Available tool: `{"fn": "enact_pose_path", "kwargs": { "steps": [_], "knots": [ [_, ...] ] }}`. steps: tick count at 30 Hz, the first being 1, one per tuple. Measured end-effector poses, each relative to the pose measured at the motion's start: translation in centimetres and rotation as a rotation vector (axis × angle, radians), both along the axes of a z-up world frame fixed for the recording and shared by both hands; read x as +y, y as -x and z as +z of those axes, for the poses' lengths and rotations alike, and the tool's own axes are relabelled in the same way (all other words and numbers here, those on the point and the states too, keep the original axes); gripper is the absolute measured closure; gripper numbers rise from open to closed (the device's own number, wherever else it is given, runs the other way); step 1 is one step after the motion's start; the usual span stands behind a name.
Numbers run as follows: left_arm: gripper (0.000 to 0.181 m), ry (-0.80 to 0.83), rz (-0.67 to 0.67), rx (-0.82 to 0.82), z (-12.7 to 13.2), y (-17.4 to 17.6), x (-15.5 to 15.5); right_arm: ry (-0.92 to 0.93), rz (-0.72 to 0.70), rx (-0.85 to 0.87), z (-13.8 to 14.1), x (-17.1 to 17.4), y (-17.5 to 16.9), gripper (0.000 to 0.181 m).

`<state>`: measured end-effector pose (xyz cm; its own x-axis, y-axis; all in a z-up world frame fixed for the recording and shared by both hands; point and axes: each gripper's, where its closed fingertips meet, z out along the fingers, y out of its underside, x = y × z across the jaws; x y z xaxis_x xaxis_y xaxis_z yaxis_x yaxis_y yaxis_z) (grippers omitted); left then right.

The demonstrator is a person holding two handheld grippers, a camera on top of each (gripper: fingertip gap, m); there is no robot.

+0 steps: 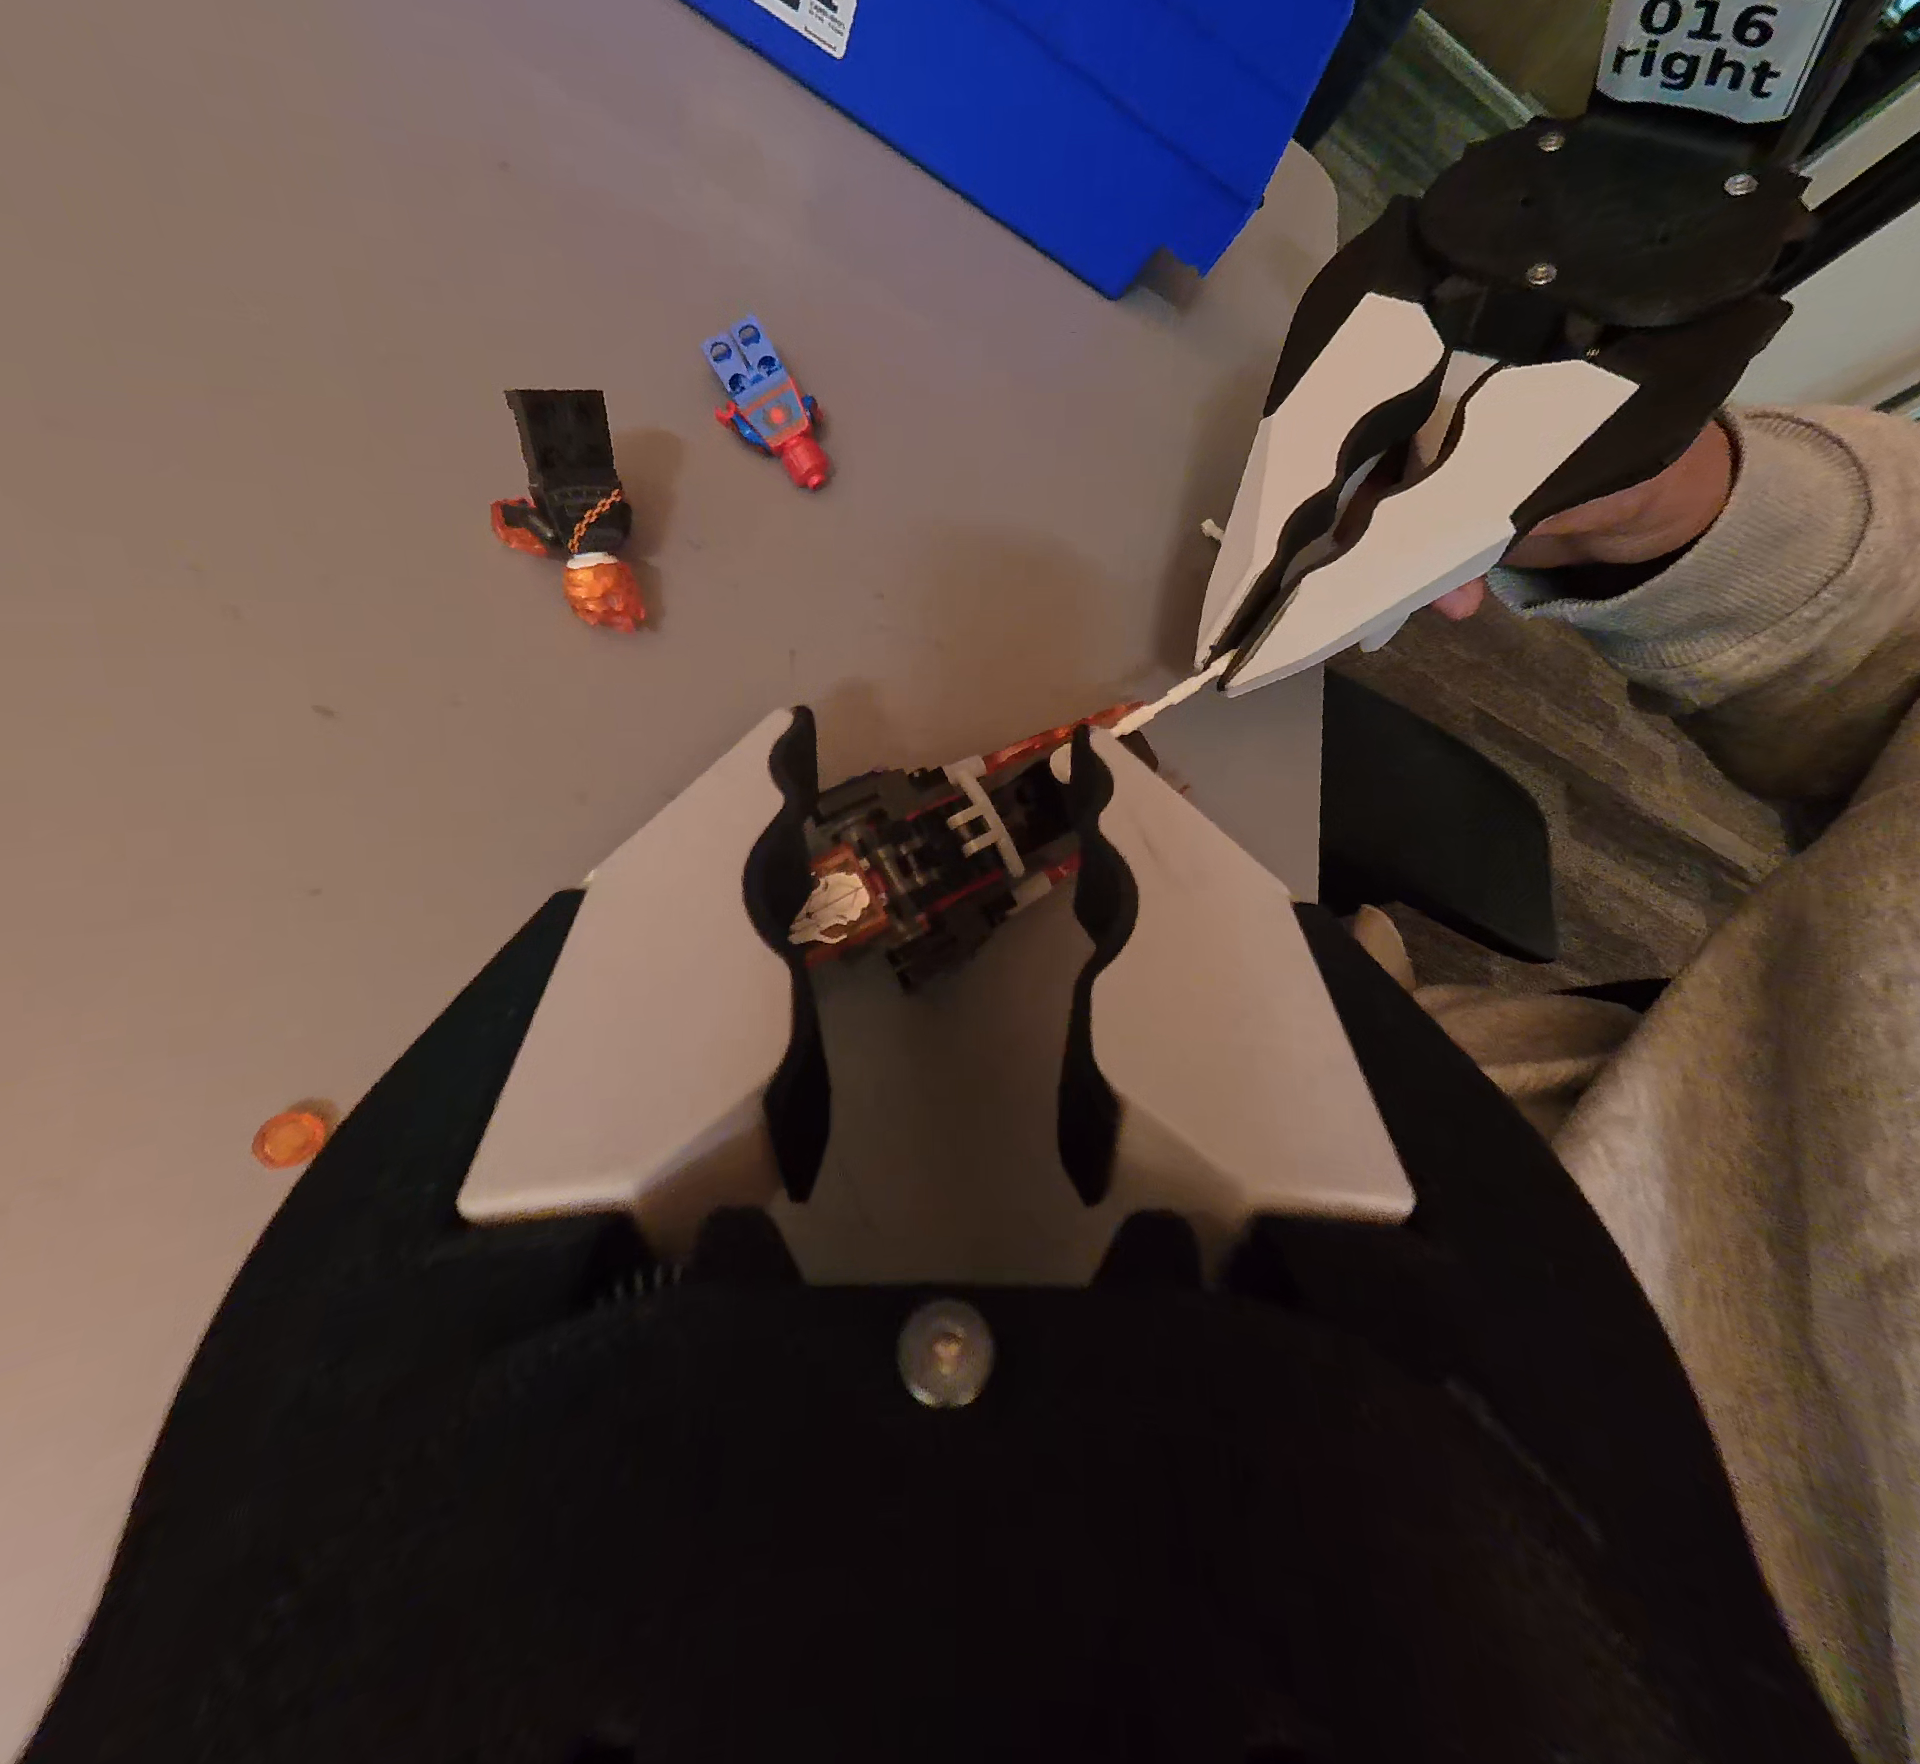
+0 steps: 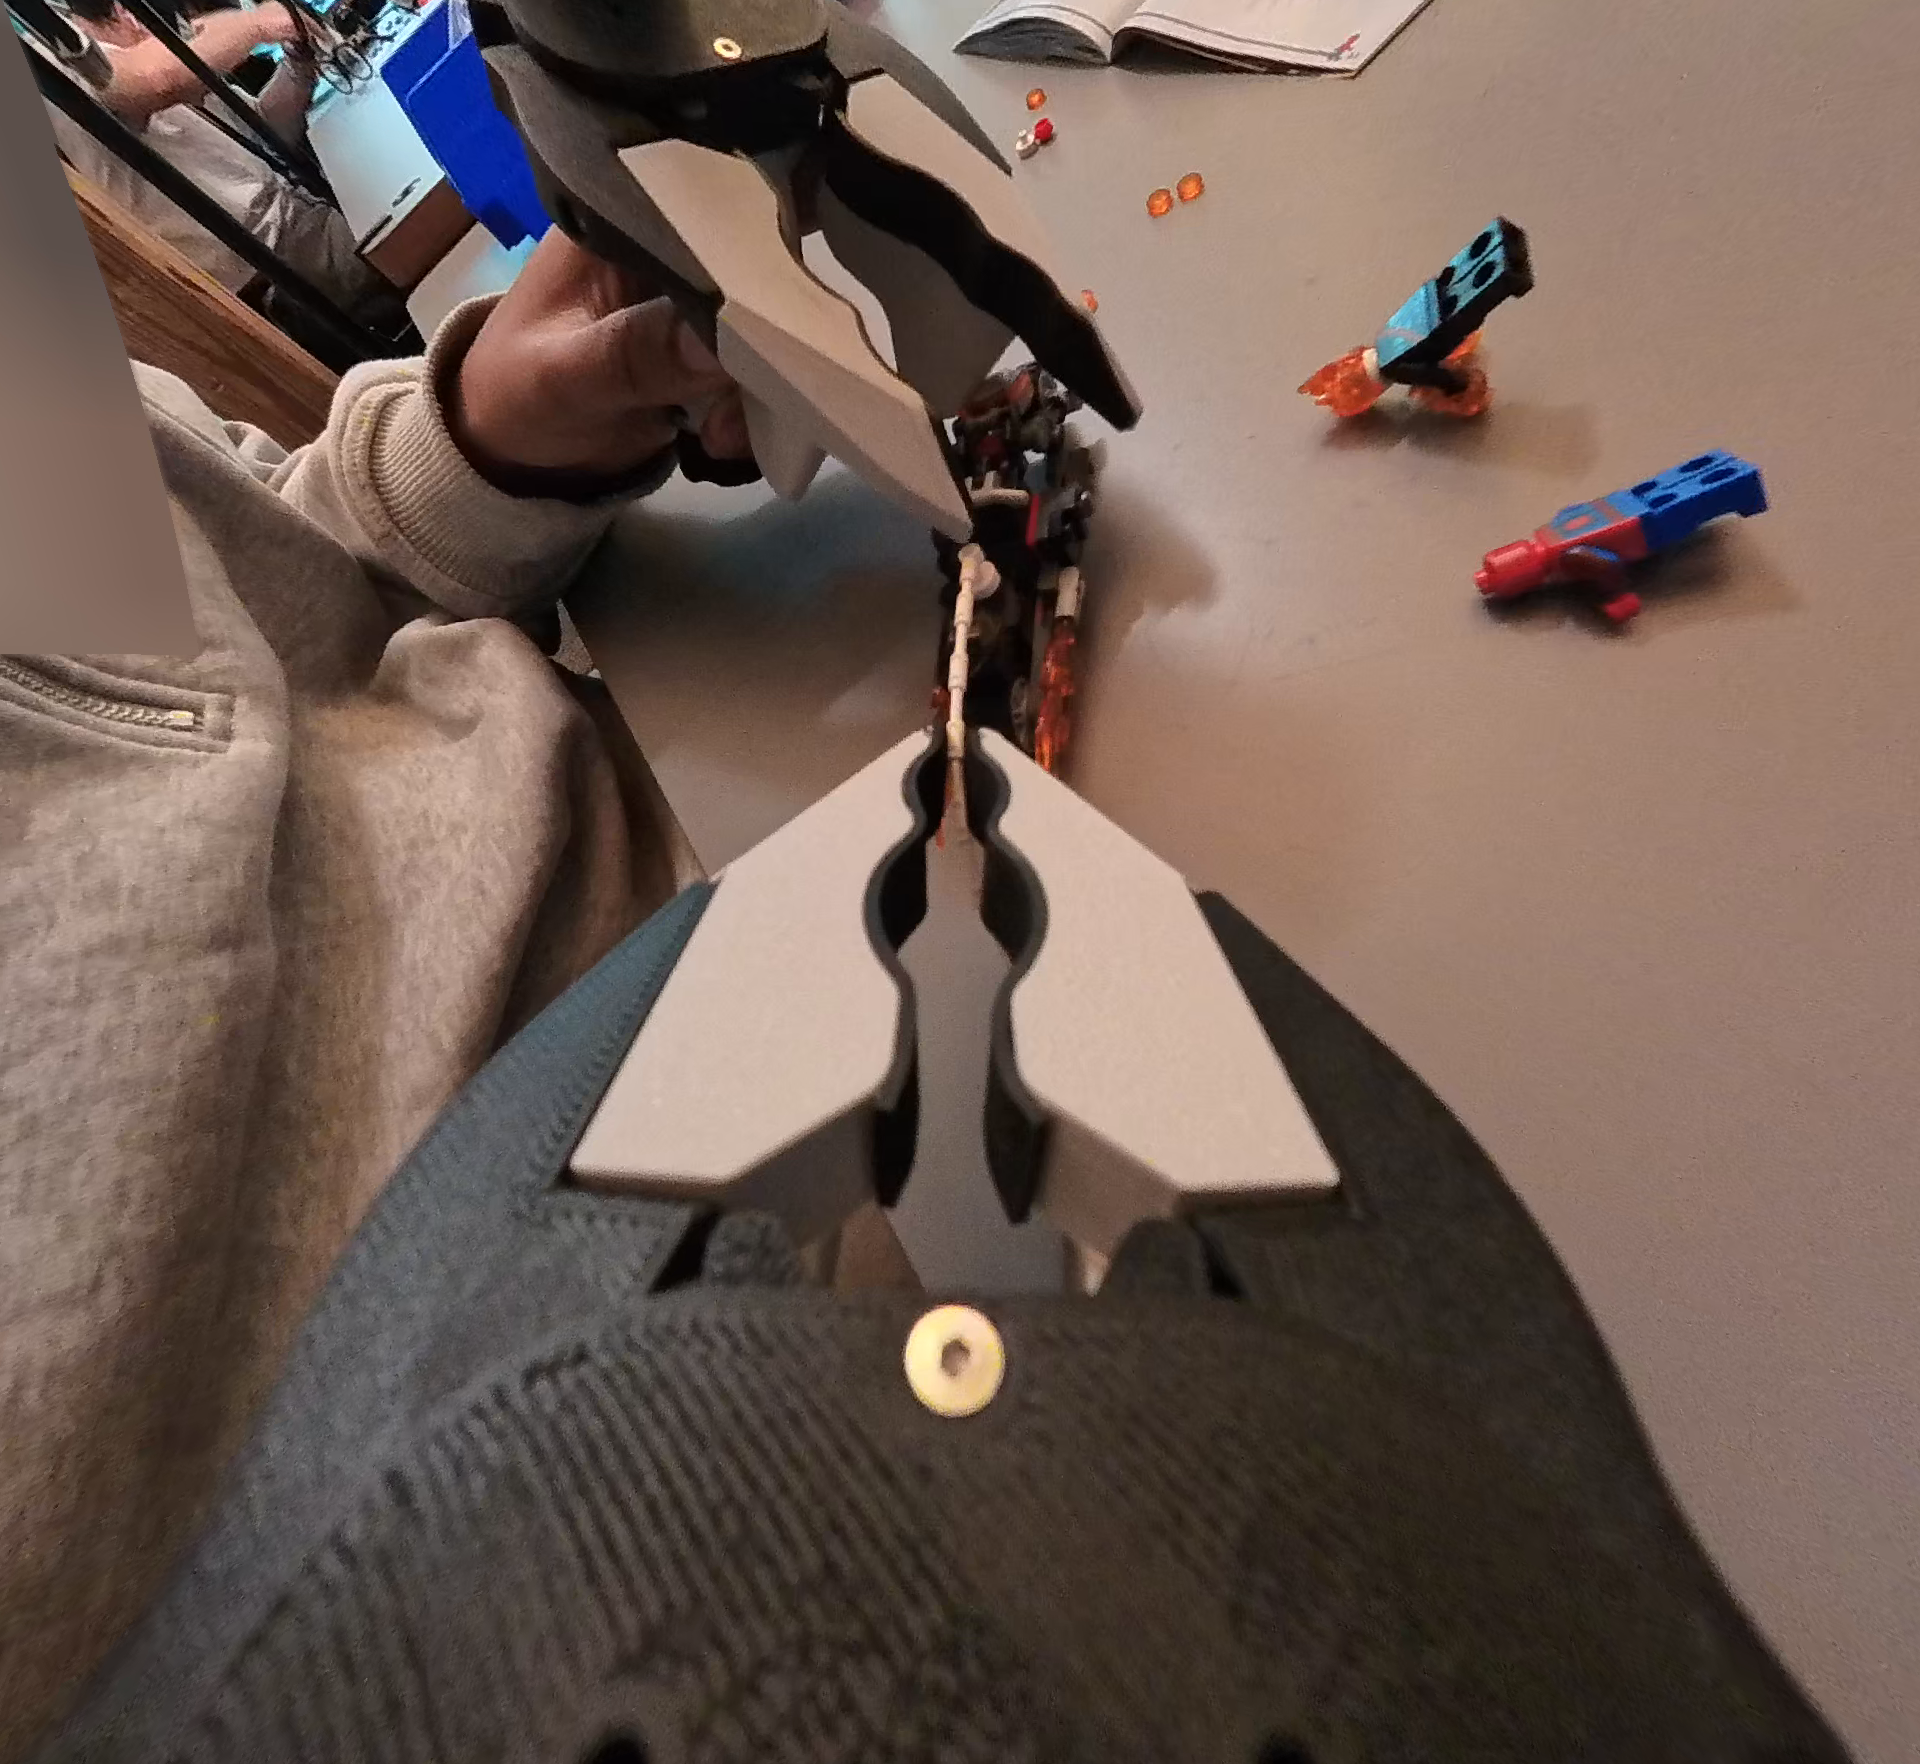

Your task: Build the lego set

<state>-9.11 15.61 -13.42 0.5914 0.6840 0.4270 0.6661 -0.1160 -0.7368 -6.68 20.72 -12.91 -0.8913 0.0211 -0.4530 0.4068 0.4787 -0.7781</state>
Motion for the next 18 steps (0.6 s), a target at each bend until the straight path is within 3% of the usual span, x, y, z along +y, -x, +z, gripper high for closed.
{"fn": "enact_pose_path", "kwargs": {
  "steps": [18],
  "knots": [
    [0.132,0.014,0.002,-0.017,-0.22,-0.04,0.09,-0.009,0.007,-0.002,-0.38,0.20,-0.11,0.181]
  ]
}}
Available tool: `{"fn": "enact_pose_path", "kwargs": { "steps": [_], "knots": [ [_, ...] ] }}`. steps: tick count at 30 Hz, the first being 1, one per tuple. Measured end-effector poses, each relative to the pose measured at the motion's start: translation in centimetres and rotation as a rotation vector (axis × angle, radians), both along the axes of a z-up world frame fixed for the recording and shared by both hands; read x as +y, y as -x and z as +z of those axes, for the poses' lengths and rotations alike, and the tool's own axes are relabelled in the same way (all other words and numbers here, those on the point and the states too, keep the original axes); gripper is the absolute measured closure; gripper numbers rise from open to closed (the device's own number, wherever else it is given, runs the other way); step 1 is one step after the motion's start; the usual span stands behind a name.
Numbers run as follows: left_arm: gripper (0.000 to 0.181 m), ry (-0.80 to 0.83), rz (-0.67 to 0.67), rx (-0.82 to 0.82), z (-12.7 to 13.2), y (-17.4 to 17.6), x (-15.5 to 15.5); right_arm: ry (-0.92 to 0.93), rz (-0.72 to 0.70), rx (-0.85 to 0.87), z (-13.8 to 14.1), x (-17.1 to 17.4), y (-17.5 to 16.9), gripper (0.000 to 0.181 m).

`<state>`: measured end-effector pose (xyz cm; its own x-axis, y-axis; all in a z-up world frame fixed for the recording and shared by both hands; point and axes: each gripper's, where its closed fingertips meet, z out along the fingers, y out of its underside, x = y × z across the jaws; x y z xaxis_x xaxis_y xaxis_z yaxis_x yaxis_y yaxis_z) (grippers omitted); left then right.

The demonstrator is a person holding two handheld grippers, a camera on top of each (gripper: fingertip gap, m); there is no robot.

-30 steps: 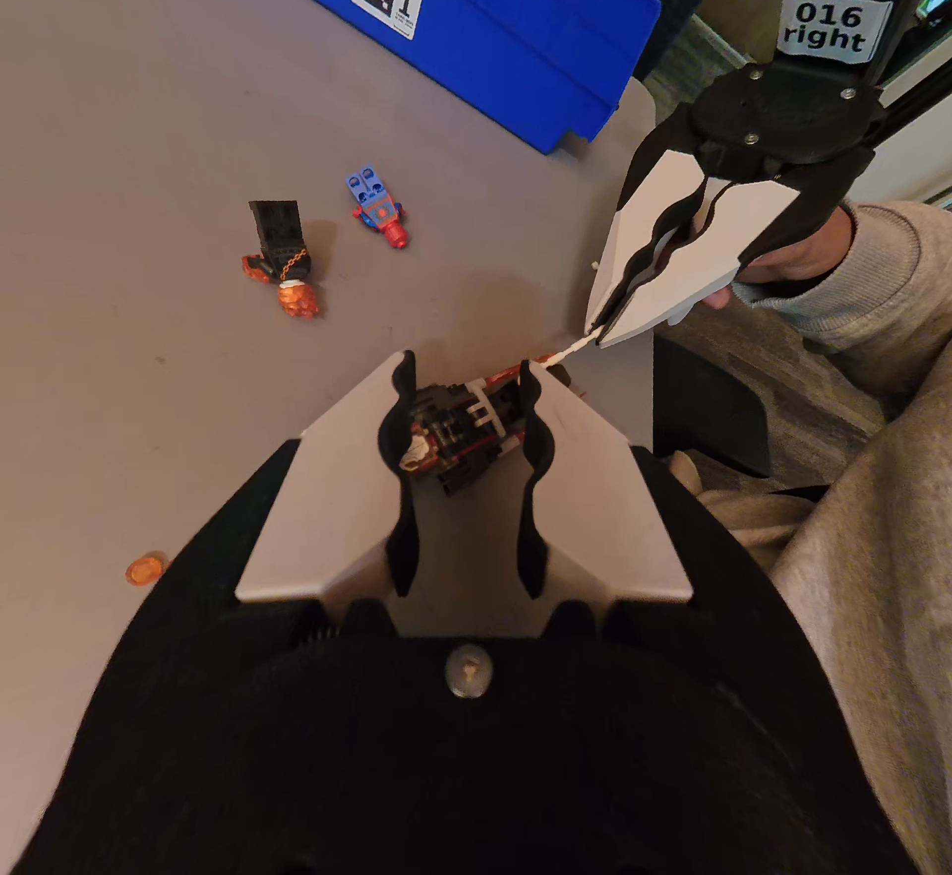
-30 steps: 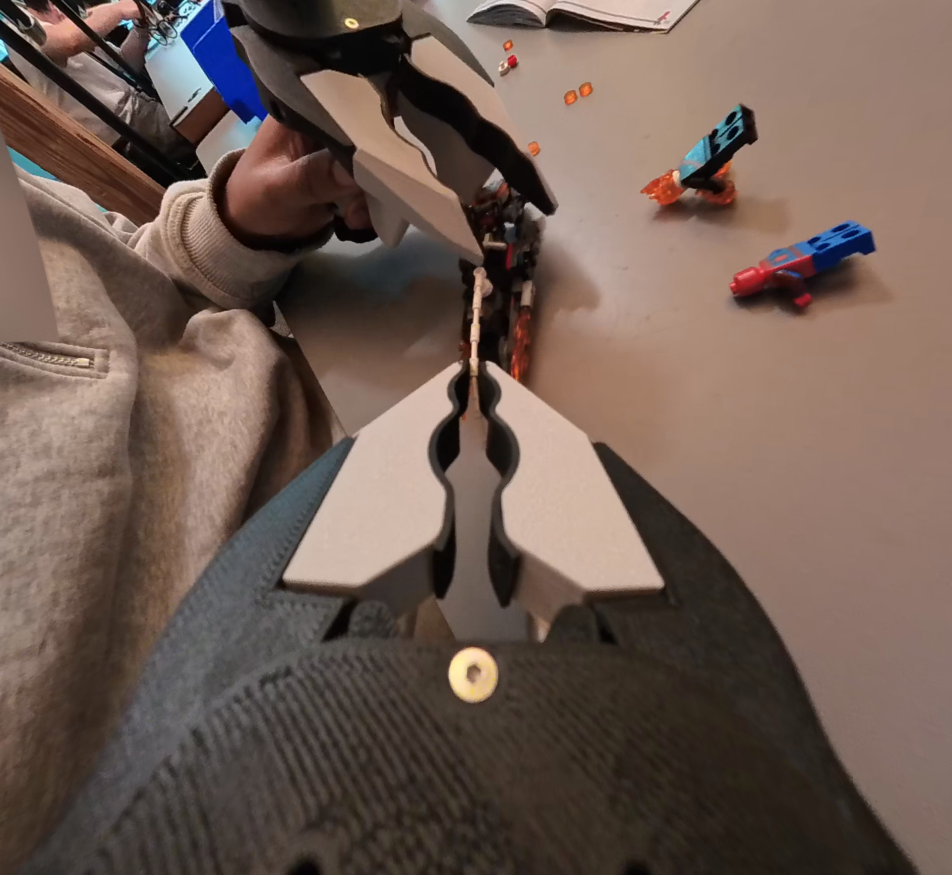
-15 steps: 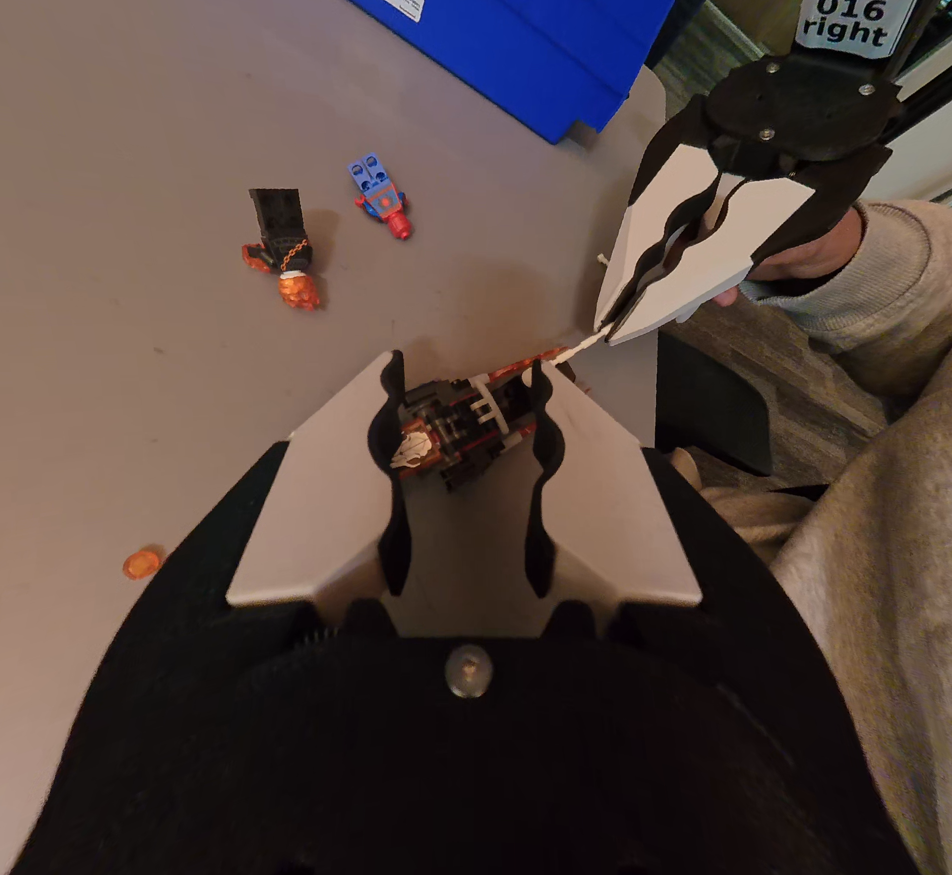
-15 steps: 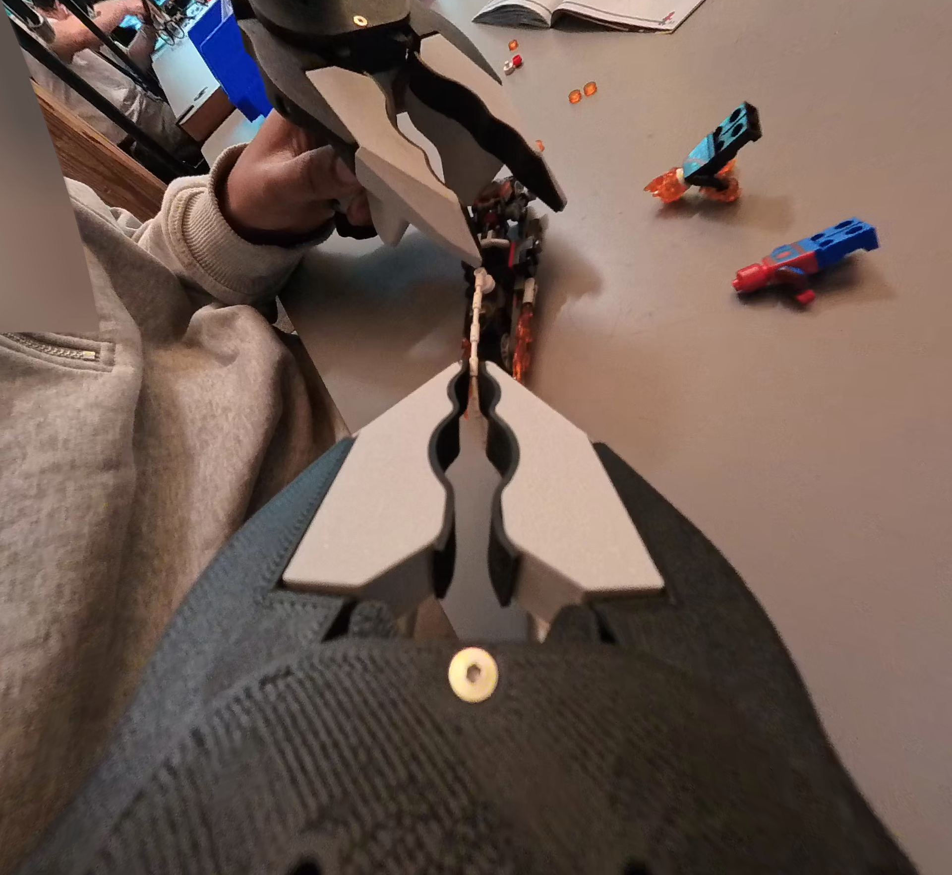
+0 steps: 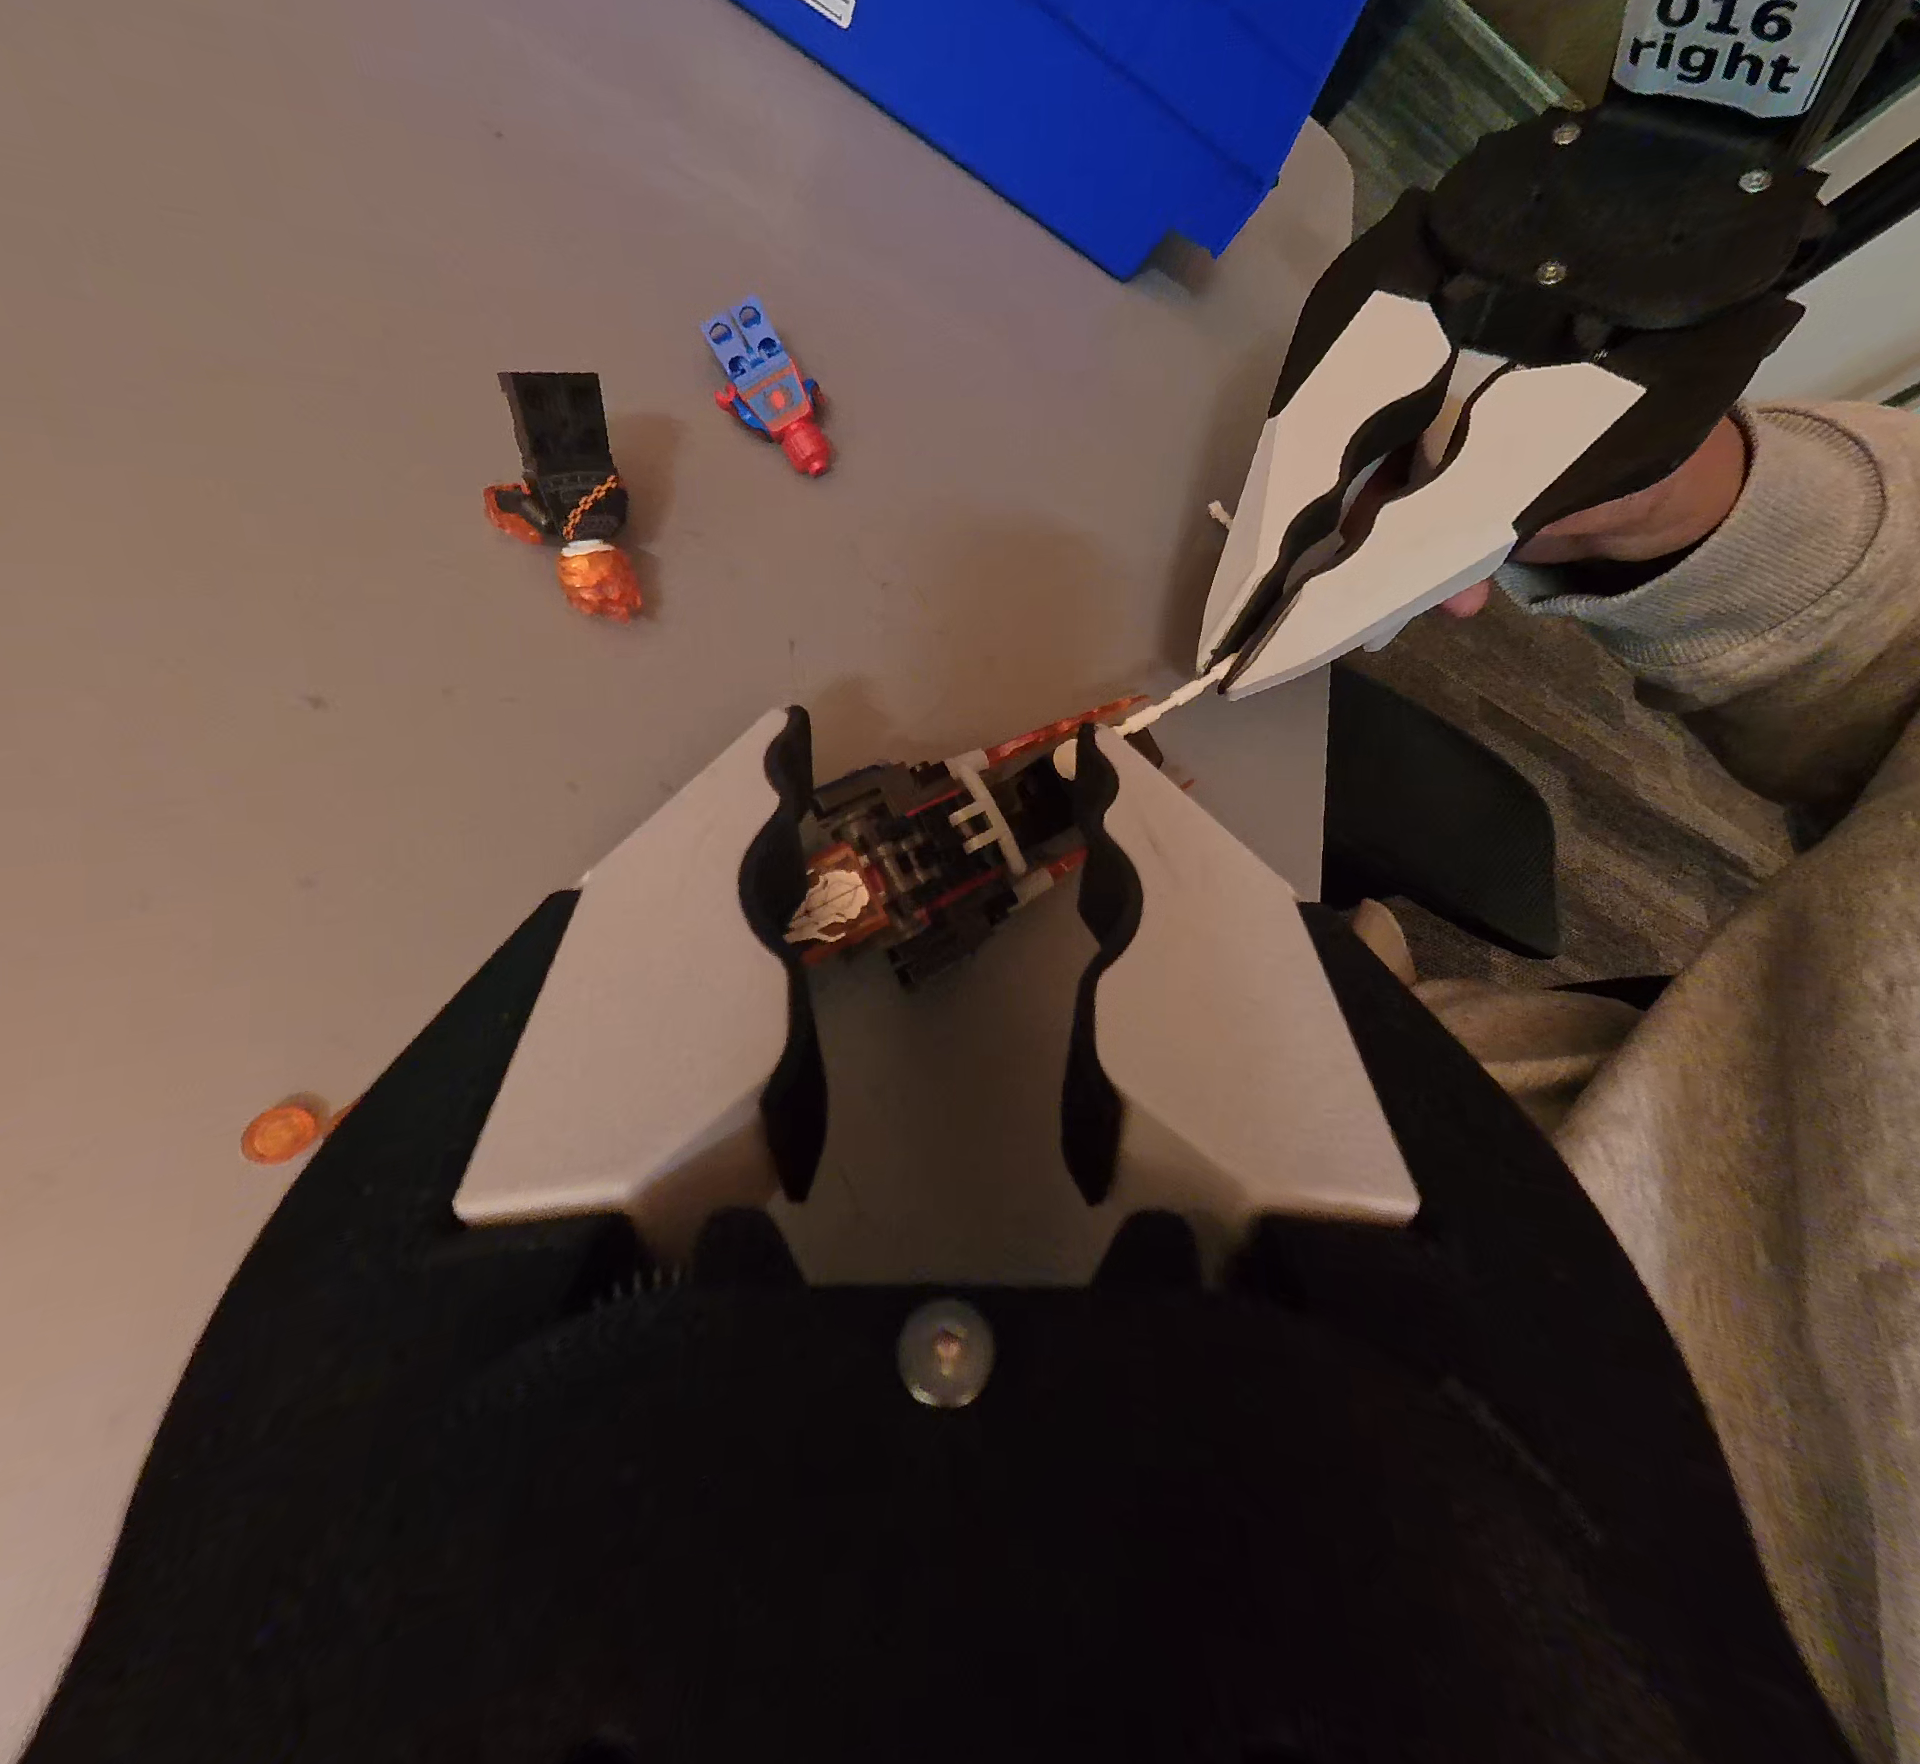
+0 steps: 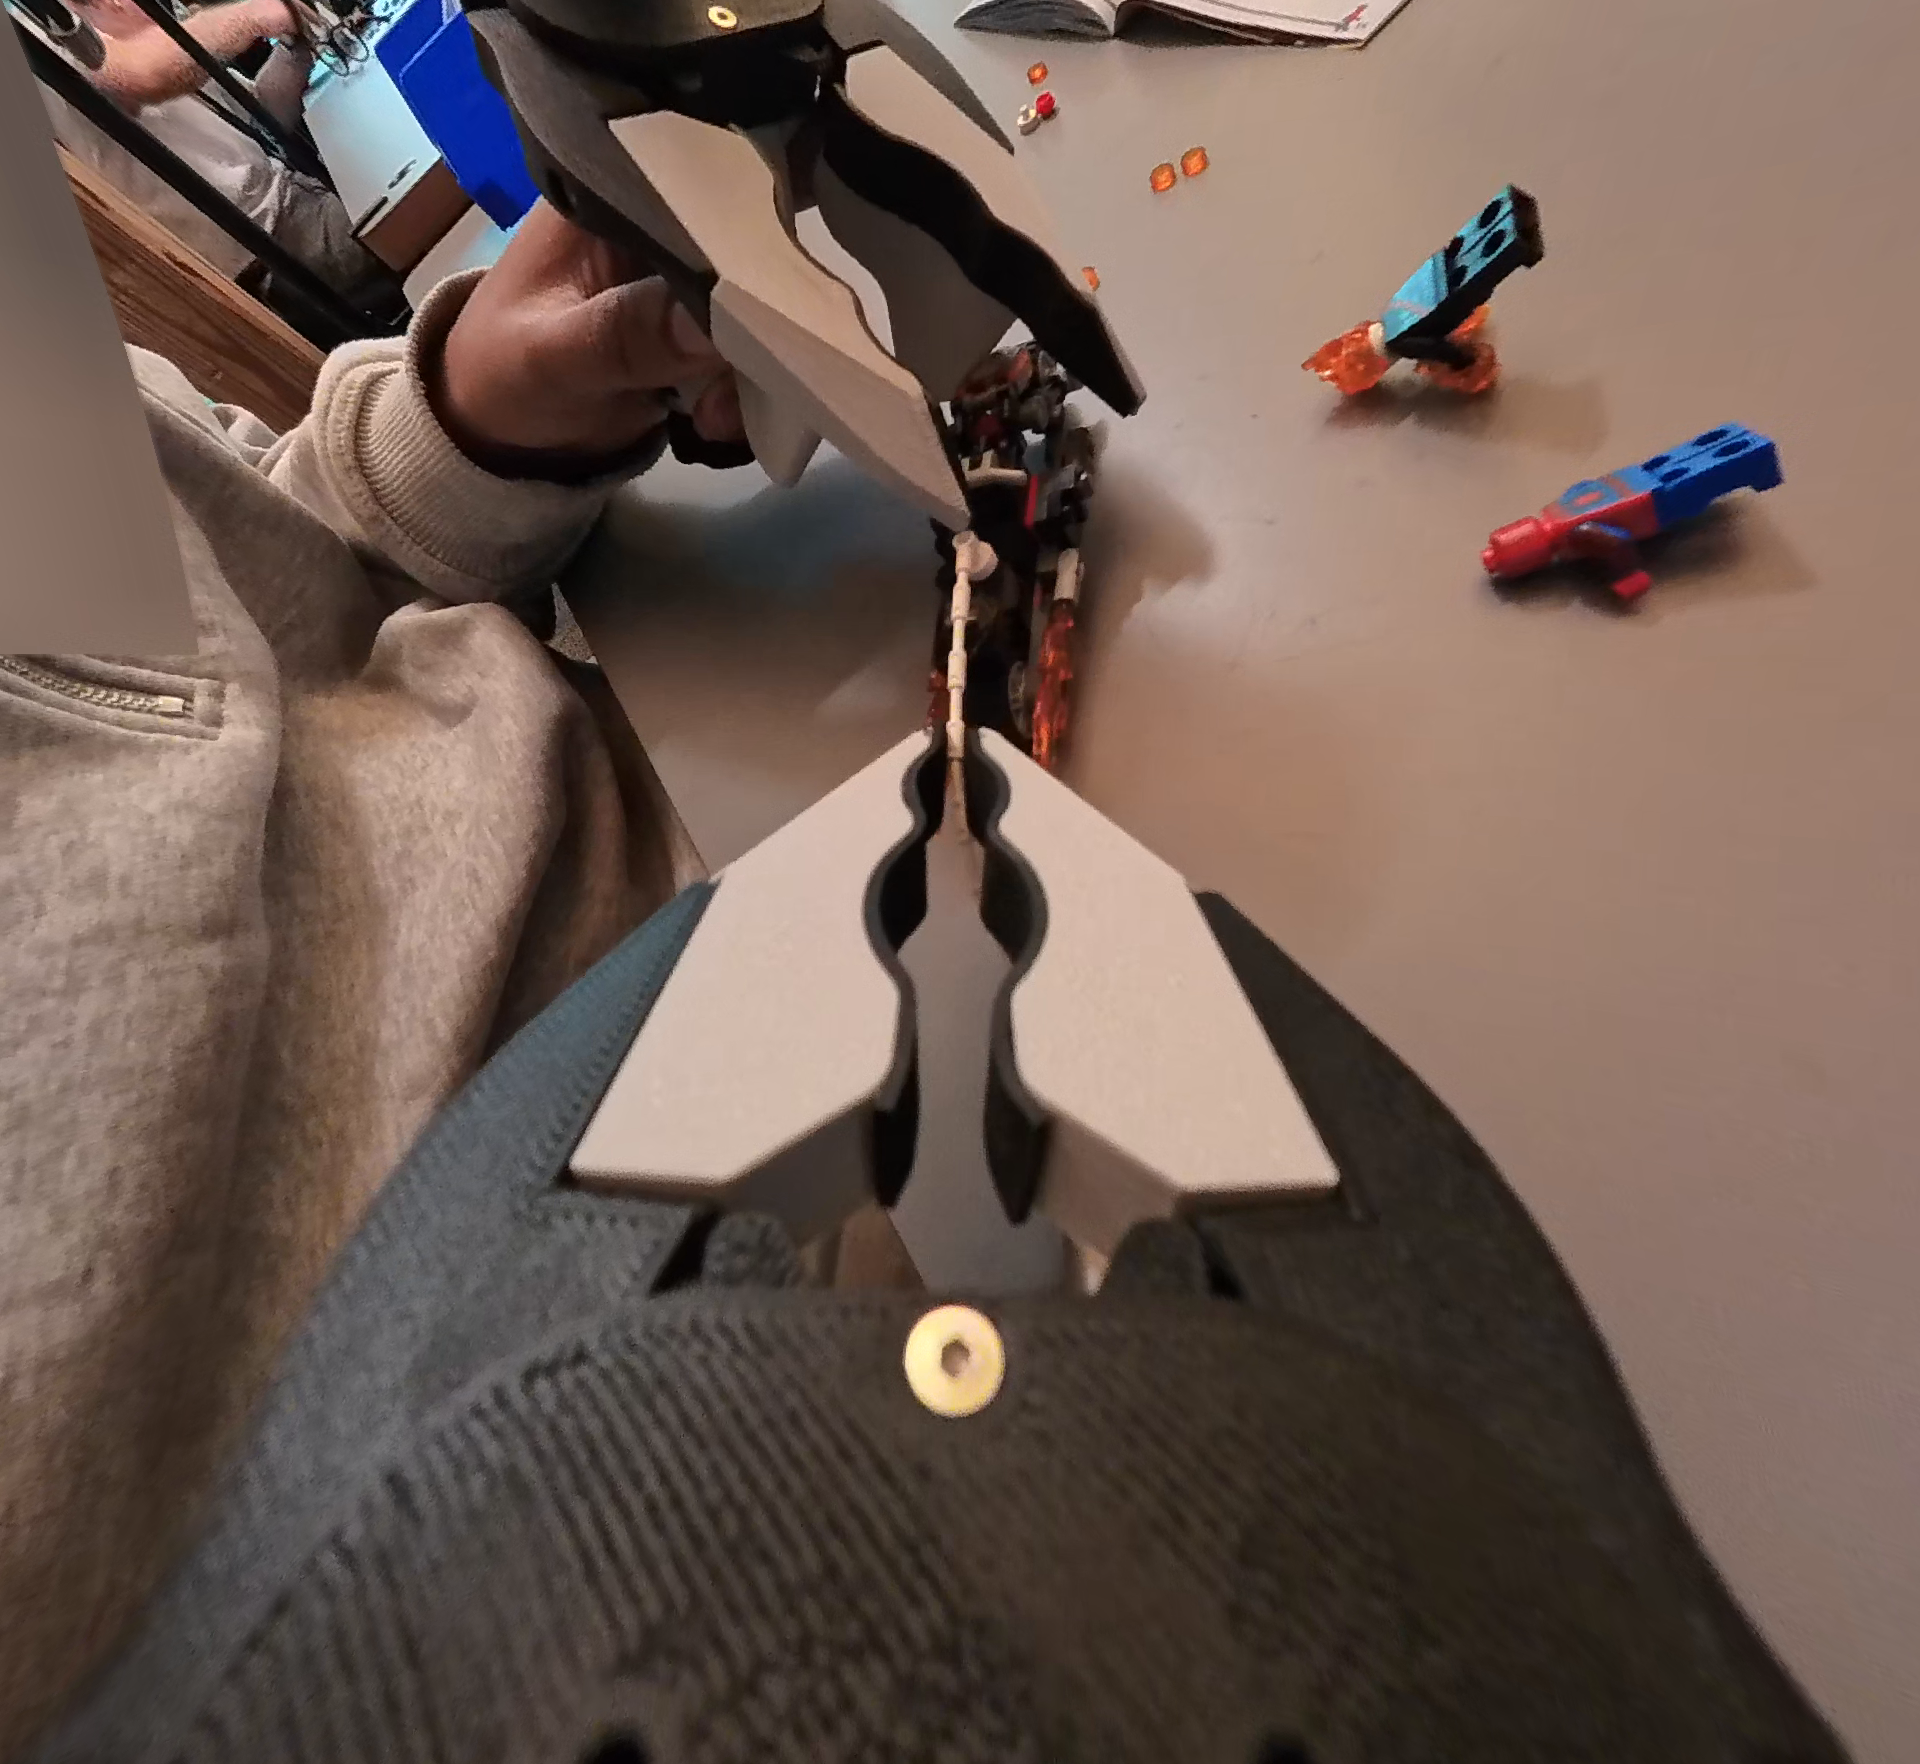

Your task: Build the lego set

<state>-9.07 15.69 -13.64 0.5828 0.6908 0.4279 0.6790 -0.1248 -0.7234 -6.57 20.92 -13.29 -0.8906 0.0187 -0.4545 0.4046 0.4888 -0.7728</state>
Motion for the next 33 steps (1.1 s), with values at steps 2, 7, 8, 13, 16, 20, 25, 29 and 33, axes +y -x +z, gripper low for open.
{"fn": "enact_pose_path", "kwargs": {
  "steps": [2,7,8,13,16,20,25,29,33],
  "knots": [
    [0.132,0.001,0.000,-0.002,-0.03,-0.02,0.02,0.001,-0.002,-0.001,0.00,0.03,0.03,0.181],
    [0.132,0.002,0.000,-0.009,-0.11,-0.05,0.03,0.000,-0.001,-0.001,-0.06,0.06,0.05,0.181],
    [0.132,0.003,-0.001,-0.010,-0.13,-0.07,0.04,-0.001,0.000,-0.001,-0.10,0.07,0.04,0.181],
    [0.135,0.006,-0.004,-0.012,-0.10,-0.18,0.16,0.000,0.001,-0.003,-0.21,0.08,0.02,0.181],
    [0.135,0.011,-0.002,-0.008,-0.12,-0.17,0.14,0.004,0.000,-0.001,-0.19,0.08,0.02,0.181],
    [0.136,0.012,-0.003,-0.004,-0.15,-0.28,0.18,0.014,0.003,0.011,0.01,0.10,-0.02,0.181],
    [0.141,0.042,0.003,0.036,-0.04,-0.41,0.32,0.010,0.014,0.054,-0.05,0.10,-0.17,0.181],
    [0.143,0.042,-0.003,0.032,-0.14,-0.59,0.48,0.001,0.021,0.072,-0.46,0.17,-0.19,0.181],
    [0.143,0.045,-0.010,0.030,-0.16,-0.90,0.58,0.009,0.024,0.077,-0.52,0.28,-0.20,0.181]
  ]
}}
